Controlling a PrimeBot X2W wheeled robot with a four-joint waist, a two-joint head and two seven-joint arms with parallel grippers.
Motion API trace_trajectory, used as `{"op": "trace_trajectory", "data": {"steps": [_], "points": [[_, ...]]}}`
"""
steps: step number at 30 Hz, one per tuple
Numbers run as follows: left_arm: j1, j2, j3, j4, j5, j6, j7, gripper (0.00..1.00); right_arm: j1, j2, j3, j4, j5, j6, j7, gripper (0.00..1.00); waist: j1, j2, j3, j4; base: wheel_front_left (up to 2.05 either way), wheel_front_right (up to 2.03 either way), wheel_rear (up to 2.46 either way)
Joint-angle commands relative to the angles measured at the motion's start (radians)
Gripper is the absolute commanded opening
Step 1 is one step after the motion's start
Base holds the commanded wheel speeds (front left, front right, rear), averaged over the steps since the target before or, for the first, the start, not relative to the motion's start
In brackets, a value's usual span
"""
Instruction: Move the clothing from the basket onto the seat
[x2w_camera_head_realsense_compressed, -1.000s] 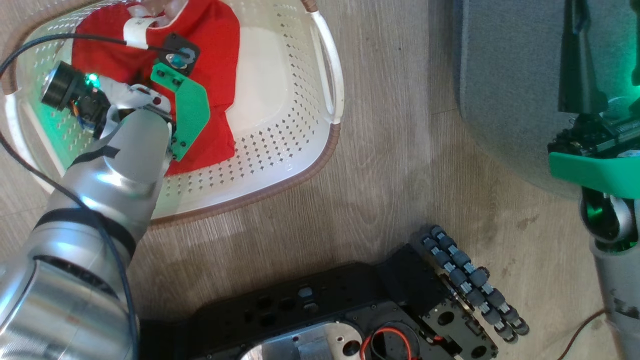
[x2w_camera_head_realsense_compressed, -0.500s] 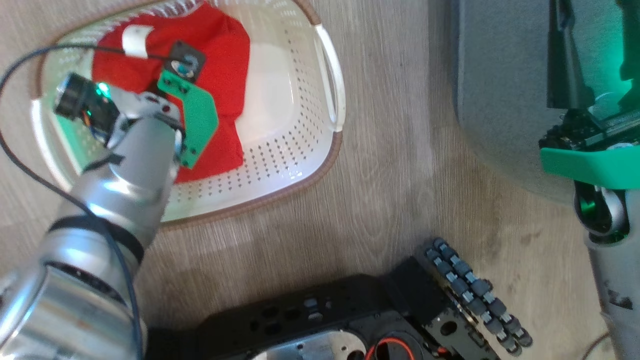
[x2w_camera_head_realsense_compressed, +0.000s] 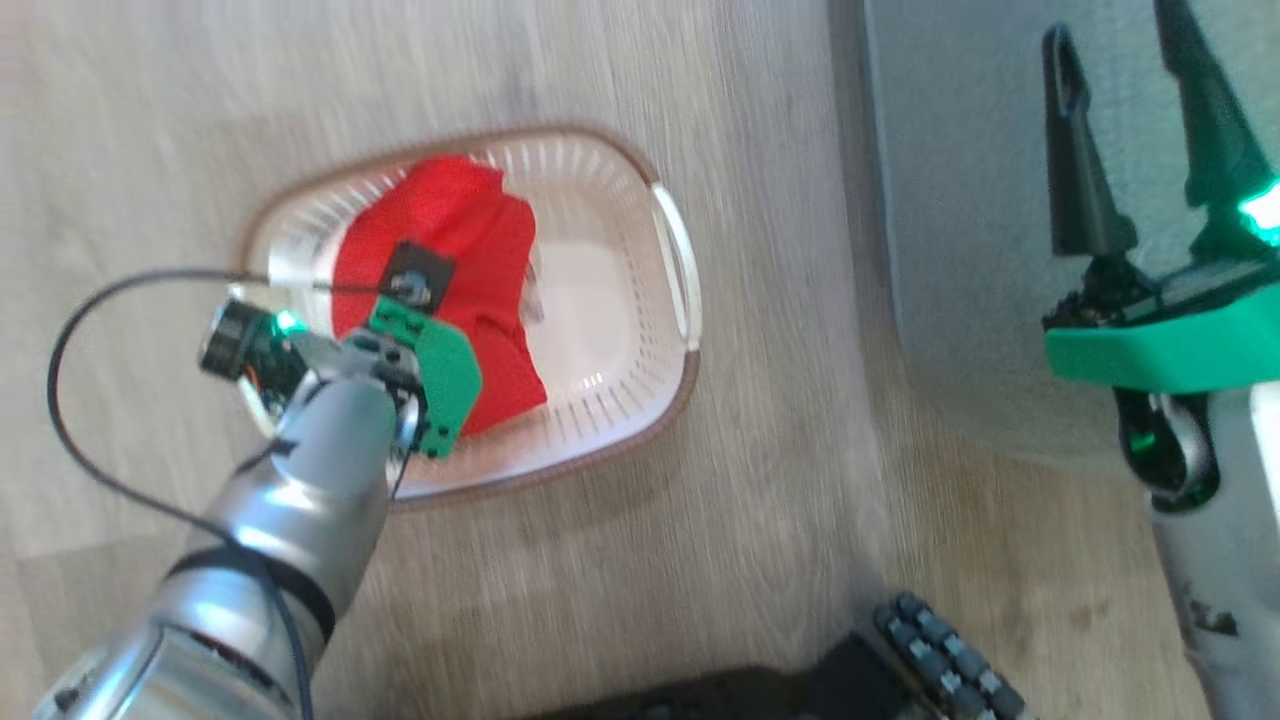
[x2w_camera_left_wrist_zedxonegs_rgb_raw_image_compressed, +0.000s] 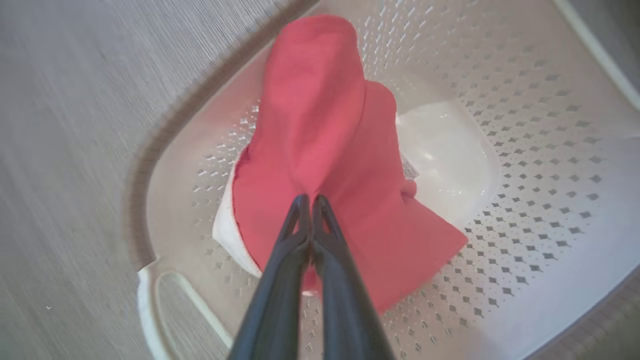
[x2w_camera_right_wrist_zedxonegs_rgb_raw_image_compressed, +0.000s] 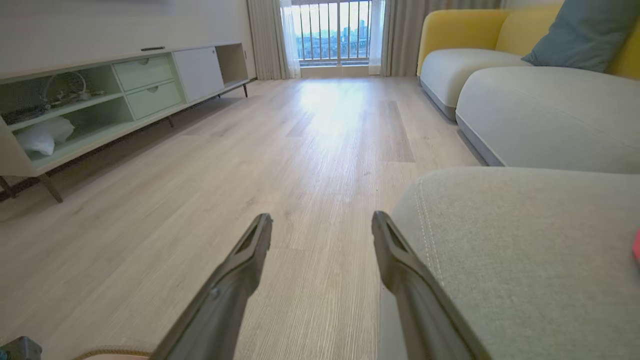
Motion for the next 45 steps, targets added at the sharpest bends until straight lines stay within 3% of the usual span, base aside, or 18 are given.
{"op": "trace_trajectory", "data": {"steps": [1, 8, 14, 22, 32, 45], "points": [[0.028, 0.013, 0.022, -0.023, -0.018, 0.0, -0.035, 0.0, 0.052, -0.003, 0.014, -0.015, -0.002, 0.0, 0.002, 1.0, 0.0001, -0.0001, -0.114, 0.039, 0.0, 0.0, 0.0], [0.09, 0.012, 0.023, -0.065, -0.071, -0.001, -0.112, 0.0, 0.091, -0.003, 0.016, 0.012, -0.004, 0.0, 0.002, 1.0, 0.0001, -0.0001, -0.244, 0.071, 0.0, 0.0, 0.0], [0.133, 0.013, 0.053, -0.133, -0.104, 0.028, -0.136, 0.0, 0.134, 0.006, 0.012, 0.033, 0.002, 0.0, 0.002, 1.0, 0.0001, -0.0001, -0.341, 0.096, 0.0, 0.0, 0.0], [0.245, 0.062, 0.159, -0.397, -0.054, 0.069, -0.137, 0.0, 0.173, 0.012, 0.019, 0.051, -0.009, 0.0, 0.002, 1.0, 0.0001, -0.0001, -0.44, 0.122, 0.0, 0.0, 0.0], [0.382, 0.091, 0.32, -0.723, 0.069, 0.075, -0.137, 0.0, 0.236, 0.027, 0.031, 0.067, -0.018, 0.0, 0.002, 1.0, 0.0001, -0.0001, -0.54, 0.143, 0.0, 0.0, 0.0], [0.487, 0.05, 0.543, -1.231, 0.183, 0.051, -0.137, 0.0, 0.299, 0.038, 0.01, 0.062, -0.004, 0.0, 0.002, 1.0, 0.0001, -0.0001, -0.604, 0.156, 0.0, 0.0, 0.0]]}}
